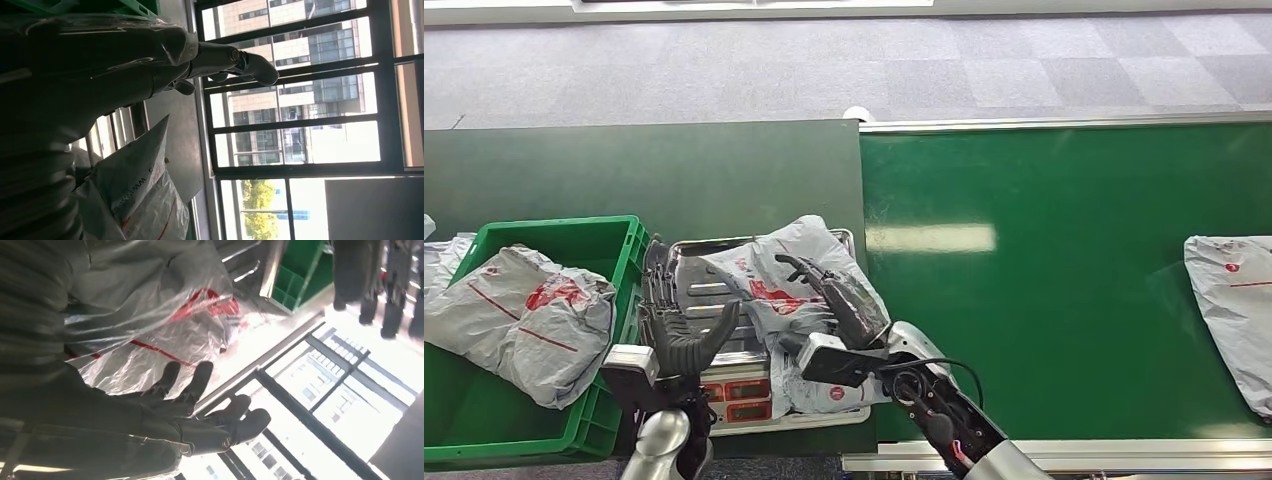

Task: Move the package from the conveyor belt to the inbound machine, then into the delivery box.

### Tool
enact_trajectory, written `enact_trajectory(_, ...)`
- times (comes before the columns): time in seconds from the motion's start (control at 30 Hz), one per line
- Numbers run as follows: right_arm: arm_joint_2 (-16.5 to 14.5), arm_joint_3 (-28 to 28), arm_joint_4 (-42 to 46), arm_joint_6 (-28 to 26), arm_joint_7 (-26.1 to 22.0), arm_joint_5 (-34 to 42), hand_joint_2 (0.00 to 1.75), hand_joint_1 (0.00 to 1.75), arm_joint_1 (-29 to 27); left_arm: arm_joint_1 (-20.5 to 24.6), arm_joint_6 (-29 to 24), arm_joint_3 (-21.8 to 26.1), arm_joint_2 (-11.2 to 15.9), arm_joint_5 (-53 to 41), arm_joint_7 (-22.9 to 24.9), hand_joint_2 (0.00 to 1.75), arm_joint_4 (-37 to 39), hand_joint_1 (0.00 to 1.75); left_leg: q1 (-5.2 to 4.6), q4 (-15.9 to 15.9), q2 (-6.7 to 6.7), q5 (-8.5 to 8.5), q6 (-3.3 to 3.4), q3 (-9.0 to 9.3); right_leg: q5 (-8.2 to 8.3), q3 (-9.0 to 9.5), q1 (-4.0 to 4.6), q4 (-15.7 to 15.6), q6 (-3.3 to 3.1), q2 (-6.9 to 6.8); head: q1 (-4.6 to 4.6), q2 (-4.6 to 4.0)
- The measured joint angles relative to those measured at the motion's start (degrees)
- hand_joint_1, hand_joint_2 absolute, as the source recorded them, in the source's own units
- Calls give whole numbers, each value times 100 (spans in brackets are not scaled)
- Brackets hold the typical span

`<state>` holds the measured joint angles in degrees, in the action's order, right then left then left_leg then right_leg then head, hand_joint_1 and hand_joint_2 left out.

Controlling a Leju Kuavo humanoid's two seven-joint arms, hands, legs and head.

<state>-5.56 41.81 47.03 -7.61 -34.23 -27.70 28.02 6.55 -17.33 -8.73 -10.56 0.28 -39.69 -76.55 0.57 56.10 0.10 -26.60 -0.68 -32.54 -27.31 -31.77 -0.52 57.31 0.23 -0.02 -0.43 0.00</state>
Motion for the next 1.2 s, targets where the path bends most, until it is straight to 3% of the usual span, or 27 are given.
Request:
enact_trajectory(0.37, 149, -1237, 1271, 638, -455, 1101, 175, 0, -918, -88, 125, 92, 17, -59, 38, 175, -7, 0, 0, 0, 0, 0, 0, -9, 0, -8, 0, 0, 0, 0, 0, 0)
enact_trajectory(0.63, 168, -1740, 1851, 977, -578, 1628, 175, 0, -1092, -82, 205, 121, 2, -102, 99, 175, 17, 0, 0, 0, 1, 0, 0, -9, 0, -10, 0, 0, 0, 0, -1, 0)
enact_trajectory(0.83, 160, -2171, 2164, 1209, -583, 2454, 175, 0, -1099, -78, 531, 103, -5, -187, 23, 175, -52, 0, 0, 0, 0, 0, 1, -11, 0, -9, 0, 0, 0, 0, 1, 0)
enact_trajectory(1.03, 72, -2757, 2209, 1370, -583, 3043, 175, 0, -1159, -174, 963, -205, 96, -500, -9, 175, -599, 0, 0, 0, 0, 0, 0, -12, 0, -10, 0, 0, 0, 0, 1, 0)
enact_trajectory(1.2, -23, -3111, 2028, 1715, -555, 3440, 175, 0, -1177, -171, 792, -800, 323, -869, -9, 175, -1036, 0, 0, -1, 0, 0, 0, -12, 0, -10, 0, 0, 0, 0, -1, 0)
